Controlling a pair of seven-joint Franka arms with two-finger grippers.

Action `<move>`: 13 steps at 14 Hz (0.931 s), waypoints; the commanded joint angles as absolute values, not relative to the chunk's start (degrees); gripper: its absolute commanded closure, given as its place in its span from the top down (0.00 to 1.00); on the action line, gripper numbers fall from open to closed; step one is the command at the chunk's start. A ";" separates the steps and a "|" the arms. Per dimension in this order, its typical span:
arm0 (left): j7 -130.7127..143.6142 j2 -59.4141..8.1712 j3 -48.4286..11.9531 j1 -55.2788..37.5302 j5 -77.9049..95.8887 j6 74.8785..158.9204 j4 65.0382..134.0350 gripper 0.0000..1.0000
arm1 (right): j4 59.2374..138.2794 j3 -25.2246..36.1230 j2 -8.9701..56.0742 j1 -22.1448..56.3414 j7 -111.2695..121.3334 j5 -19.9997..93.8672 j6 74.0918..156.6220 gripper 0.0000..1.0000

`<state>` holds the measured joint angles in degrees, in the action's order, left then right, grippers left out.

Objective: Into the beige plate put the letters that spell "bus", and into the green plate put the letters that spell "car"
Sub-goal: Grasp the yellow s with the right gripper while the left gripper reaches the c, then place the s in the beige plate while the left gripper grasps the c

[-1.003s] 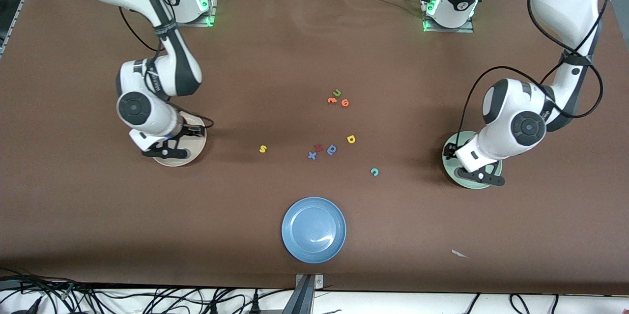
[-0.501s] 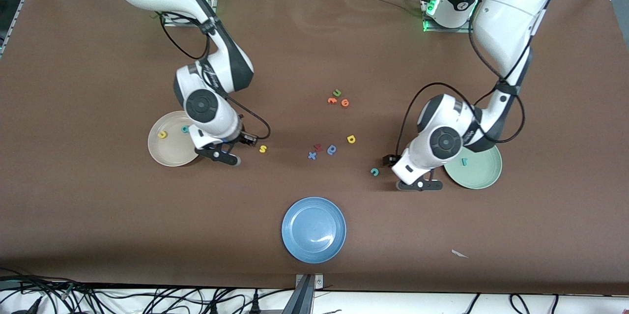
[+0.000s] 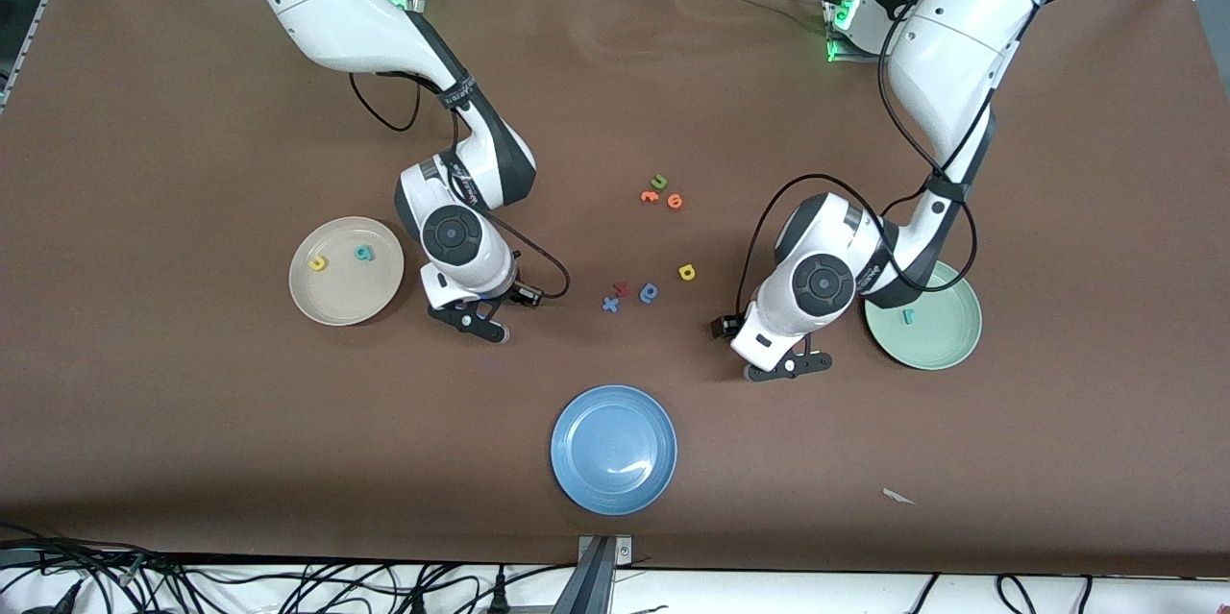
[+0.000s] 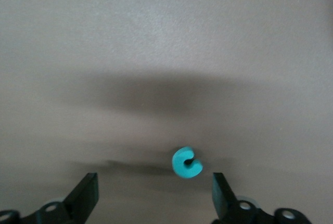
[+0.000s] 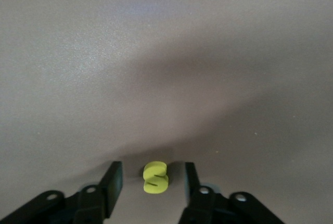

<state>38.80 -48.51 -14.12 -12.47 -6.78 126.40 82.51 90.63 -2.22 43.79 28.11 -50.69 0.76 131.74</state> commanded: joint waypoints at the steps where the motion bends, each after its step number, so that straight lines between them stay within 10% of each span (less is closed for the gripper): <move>1: 41.39 -51.15 -13.27 -13.88 -5.80 124.89 78.49 0.90 | 89.03 -2.20 45.00 28.74 -51.15 0.79 131.57 0.38; 5: 44.20 -51.33 -13.27 -14.33 -5.80 124.98 78.31 0.75 | 89.38 -2.11 45.35 29.09 -51.06 0.62 131.13 0.19; 13: 49.74 -51.85 -13.18 -15.03 -5.98 126.03 78.40 0.50 | 89.38 4.46 36.66 28.13 -35.37 0.70 114.81 0.19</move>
